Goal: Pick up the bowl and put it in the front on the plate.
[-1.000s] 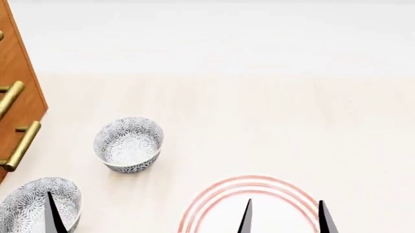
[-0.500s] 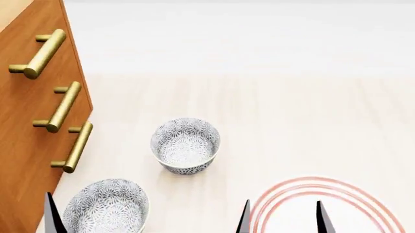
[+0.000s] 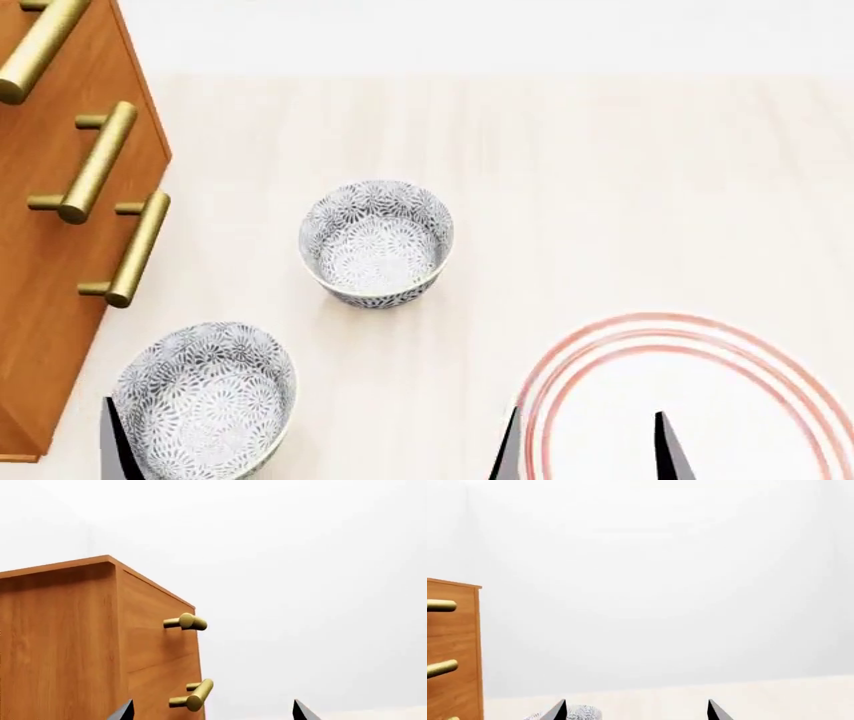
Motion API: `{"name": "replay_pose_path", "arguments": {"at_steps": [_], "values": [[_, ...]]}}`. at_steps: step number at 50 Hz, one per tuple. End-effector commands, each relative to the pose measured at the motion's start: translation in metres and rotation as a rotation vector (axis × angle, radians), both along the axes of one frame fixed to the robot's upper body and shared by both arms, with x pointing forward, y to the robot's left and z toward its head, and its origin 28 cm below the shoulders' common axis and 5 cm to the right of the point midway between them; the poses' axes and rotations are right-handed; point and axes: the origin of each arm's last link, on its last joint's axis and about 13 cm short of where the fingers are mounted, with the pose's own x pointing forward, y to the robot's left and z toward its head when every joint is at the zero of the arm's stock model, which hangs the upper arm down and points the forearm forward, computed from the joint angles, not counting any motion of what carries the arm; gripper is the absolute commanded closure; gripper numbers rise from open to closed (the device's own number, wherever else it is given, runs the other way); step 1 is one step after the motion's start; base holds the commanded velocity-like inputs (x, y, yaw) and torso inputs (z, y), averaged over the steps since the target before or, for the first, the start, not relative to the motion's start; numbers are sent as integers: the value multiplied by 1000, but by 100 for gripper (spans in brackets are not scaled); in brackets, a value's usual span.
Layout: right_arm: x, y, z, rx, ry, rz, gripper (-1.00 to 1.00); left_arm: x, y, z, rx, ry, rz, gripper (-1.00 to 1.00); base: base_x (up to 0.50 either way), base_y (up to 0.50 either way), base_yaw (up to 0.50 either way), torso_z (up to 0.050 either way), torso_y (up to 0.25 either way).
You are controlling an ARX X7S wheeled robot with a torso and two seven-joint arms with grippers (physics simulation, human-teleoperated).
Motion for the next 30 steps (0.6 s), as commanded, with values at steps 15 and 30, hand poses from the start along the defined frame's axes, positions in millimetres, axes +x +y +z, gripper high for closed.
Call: {"name": "replay_pose_path", "arguments": {"at_steps": [15, 30], "values": [[70, -1, 59, -11, 260, 32, -100, -5, -1, 4, 17, -75, -3, -100, 0, 0, 0, 0, 0], [149, 10, 135, -79, 493, 159, -100, -5, -2, 2, 20, -62, -13, -100, 0, 0, 0, 0, 0]]}}
